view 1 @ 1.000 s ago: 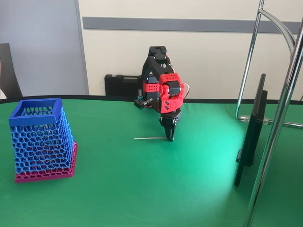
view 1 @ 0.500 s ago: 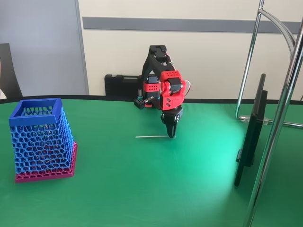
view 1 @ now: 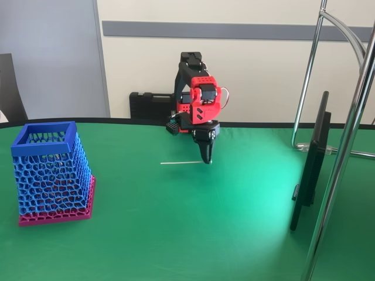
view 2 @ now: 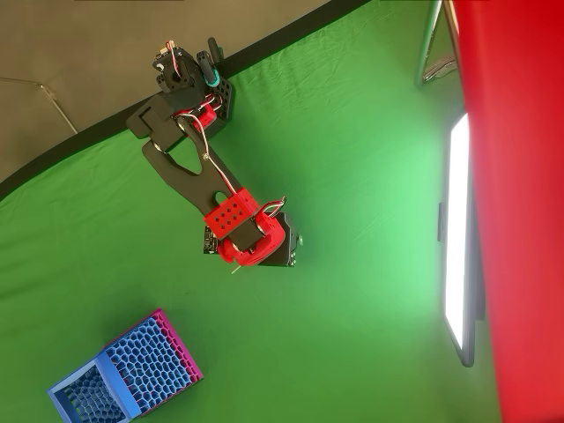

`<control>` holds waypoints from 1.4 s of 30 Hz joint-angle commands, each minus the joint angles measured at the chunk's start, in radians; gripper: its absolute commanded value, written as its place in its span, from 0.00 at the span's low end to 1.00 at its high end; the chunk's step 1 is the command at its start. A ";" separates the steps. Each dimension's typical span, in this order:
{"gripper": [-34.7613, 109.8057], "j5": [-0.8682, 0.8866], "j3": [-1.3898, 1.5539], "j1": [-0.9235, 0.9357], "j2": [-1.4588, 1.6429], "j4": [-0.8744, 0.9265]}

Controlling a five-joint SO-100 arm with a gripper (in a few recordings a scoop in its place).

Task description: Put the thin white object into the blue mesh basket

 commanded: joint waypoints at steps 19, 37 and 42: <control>0.27 -0.327 -0.195 0.307 0.109 -0.098; 0.27 -0.574 -0.252 0.425 0.175 -0.298; 0.27 -0.612 -0.262 0.454 0.190 -0.316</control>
